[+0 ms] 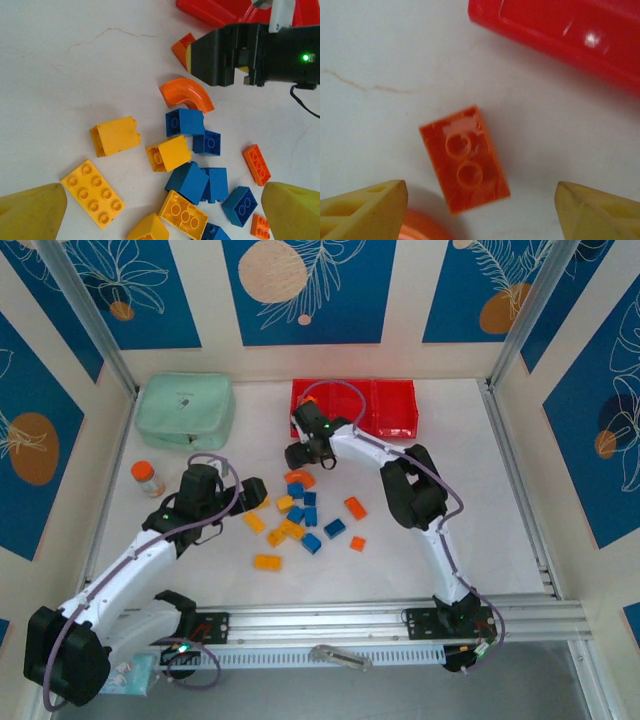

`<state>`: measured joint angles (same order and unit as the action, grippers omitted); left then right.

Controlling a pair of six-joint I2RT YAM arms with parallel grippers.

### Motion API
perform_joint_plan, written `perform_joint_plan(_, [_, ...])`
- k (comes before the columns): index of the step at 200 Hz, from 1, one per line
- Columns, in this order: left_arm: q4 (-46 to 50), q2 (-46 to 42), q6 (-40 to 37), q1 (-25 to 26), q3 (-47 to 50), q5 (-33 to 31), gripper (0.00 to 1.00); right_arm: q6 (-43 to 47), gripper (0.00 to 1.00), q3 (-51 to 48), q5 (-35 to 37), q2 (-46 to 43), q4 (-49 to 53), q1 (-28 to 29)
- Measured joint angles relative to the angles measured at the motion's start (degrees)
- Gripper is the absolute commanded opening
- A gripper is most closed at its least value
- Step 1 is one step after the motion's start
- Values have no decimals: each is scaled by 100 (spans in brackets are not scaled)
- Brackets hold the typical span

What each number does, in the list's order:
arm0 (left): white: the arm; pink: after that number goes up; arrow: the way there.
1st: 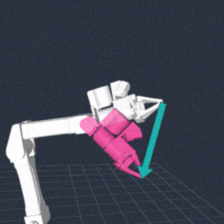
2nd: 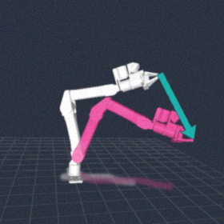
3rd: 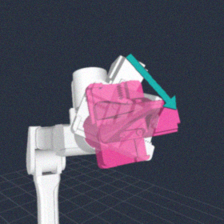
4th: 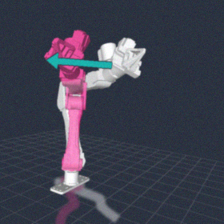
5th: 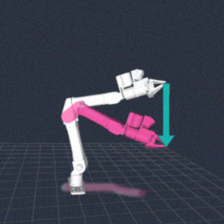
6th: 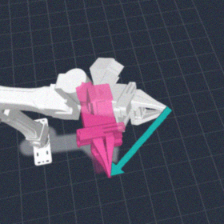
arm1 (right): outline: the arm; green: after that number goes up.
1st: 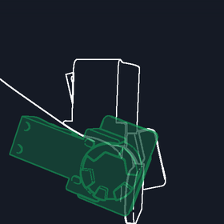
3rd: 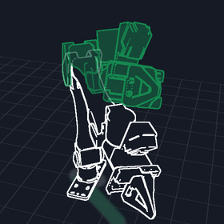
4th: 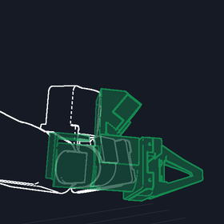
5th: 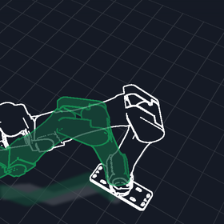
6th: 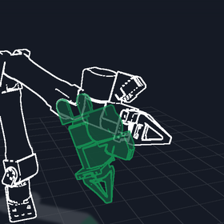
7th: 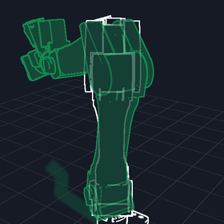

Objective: Sort the legos into containers by color
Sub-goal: Pick up the lego from the top-center of the table.

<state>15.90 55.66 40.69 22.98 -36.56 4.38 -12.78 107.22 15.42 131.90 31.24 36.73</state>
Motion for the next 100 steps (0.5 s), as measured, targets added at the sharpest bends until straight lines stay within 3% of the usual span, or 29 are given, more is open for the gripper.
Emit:
perform_joint_plan(80, [4,0,0,0,0,-105,99,474,56,730,-4,577,181,20])
perform_joint_plan(100, [4,0,0,0,0,-109,99,546,47,754,-2,636,258,35])
